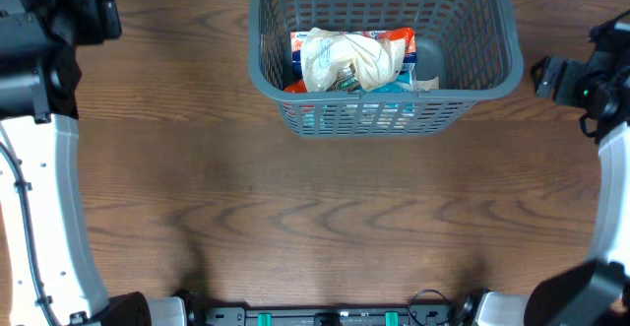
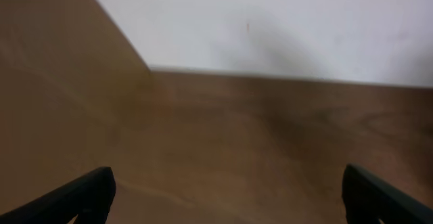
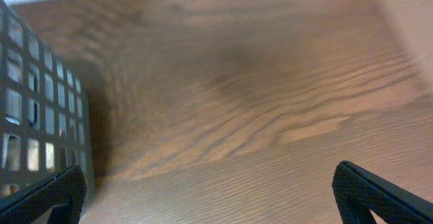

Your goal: Pack container

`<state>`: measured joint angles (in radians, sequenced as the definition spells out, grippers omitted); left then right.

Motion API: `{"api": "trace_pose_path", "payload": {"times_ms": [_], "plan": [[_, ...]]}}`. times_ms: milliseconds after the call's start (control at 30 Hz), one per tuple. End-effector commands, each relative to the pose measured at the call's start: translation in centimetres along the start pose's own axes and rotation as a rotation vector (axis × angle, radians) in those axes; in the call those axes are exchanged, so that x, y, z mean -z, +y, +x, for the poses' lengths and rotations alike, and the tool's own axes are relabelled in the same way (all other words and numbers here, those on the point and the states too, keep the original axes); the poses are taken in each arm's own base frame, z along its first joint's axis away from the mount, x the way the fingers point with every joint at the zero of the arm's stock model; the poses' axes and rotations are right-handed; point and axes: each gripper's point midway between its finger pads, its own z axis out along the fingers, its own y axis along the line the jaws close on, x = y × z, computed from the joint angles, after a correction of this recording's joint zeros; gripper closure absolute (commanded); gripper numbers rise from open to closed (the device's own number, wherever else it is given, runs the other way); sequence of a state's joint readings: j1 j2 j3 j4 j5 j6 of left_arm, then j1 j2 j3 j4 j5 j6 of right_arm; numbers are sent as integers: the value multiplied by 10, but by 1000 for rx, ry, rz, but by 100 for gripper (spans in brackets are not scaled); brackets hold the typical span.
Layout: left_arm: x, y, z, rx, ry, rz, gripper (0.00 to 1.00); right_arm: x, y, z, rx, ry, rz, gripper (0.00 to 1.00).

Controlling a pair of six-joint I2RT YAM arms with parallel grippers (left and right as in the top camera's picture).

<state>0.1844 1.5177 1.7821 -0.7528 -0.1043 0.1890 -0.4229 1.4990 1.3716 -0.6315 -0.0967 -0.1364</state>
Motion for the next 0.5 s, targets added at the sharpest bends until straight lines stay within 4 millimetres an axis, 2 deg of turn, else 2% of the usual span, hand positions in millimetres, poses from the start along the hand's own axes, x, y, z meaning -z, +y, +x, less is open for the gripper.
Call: {"api": "trace_pose_path", "payload": {"times_ms": [0,100,200,467], "plan": [[0,-8,26,102,22,47,1,34,-3,-20,34,-77,92,1],[4,-10,54,134,4,42,1,55,6,-19,50,-115,93,1],[16,-12,77,155,-41,40,1,66,16,-3,61,-119,77,1],[54,-14,141,174,-172,34,1,87,61,75,125,-109,-17,1]]}}
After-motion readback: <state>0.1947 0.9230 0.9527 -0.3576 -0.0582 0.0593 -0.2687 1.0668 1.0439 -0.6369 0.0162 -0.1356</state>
